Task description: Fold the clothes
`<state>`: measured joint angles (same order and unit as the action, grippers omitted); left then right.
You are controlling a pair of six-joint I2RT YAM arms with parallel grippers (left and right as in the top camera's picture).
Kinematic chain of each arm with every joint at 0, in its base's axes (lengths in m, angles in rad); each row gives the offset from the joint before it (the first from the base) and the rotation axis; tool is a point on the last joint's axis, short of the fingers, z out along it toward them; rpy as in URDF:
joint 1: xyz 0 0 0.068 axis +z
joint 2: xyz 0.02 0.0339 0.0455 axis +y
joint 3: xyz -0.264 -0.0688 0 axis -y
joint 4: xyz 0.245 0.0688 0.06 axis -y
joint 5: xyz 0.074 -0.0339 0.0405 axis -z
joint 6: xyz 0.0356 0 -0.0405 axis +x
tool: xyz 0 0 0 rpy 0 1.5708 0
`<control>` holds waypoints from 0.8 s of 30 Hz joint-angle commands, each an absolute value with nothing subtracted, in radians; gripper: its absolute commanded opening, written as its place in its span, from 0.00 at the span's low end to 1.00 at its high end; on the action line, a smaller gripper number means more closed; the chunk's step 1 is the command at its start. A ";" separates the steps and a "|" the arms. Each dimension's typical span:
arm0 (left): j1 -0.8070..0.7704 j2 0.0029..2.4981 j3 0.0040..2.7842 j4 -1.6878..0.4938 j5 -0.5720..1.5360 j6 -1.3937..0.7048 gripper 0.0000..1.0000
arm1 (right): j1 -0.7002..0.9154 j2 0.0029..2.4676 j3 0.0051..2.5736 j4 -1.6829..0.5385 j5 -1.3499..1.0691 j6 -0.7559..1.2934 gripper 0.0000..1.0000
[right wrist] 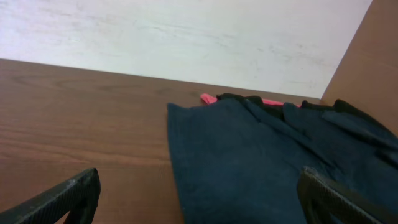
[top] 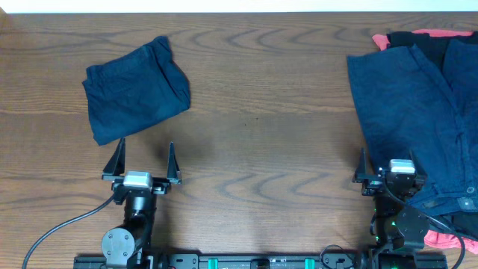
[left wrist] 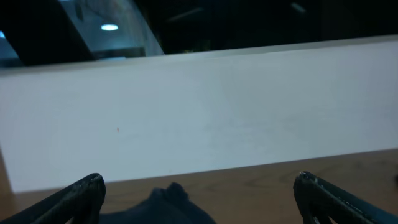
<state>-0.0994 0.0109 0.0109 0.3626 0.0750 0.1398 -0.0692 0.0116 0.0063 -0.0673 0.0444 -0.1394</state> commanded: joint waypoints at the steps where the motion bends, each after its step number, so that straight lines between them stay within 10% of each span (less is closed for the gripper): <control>1: -0.101 0.002 0.004 0.355 0.065 0.232 0.98 | -0.078 0.005 0.006 -0.072 0.049 -0.147 0.99; 24: -0.101 0.001 0.004 -0.071 0.010 0.163 0.98 | -0.078 0.005 0.006 -0.072 0.049 -0.147 0.99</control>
<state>-0.0994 0.0109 0.0128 -0.0219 0.0448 0.1764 -0.0692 0.0113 0.0063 -0.0673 0.0444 -0.1394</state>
